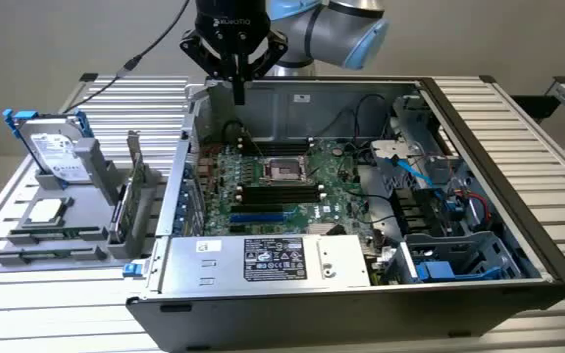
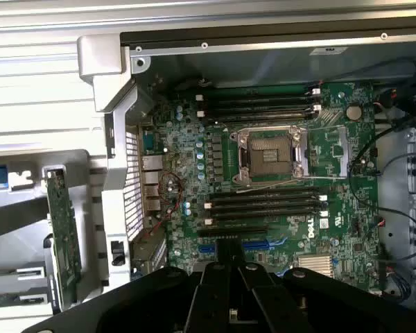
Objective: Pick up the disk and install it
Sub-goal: 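Reach for the disk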
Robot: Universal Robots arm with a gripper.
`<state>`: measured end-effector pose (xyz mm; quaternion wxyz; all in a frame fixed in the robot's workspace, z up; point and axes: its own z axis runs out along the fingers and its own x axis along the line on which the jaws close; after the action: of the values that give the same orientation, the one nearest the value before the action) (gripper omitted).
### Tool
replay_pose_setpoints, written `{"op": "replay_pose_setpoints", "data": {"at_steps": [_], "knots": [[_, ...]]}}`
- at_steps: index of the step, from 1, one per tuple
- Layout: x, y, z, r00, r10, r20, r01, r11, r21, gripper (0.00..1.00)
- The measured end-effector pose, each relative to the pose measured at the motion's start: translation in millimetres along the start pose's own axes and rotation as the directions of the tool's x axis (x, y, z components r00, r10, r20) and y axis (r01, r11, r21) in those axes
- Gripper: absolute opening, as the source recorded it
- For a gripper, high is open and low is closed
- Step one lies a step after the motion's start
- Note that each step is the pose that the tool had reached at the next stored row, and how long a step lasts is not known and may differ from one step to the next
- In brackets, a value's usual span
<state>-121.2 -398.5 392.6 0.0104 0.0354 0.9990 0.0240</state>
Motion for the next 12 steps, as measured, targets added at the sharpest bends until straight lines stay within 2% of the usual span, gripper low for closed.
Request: {"op": "replay_pose_setpoints", "data": {"at_steps": [12], "knots": [[0.1,0.5,0.0,1.0000,0.000,0.0000,0.000,1.0000,0.0001,0.11]]}}
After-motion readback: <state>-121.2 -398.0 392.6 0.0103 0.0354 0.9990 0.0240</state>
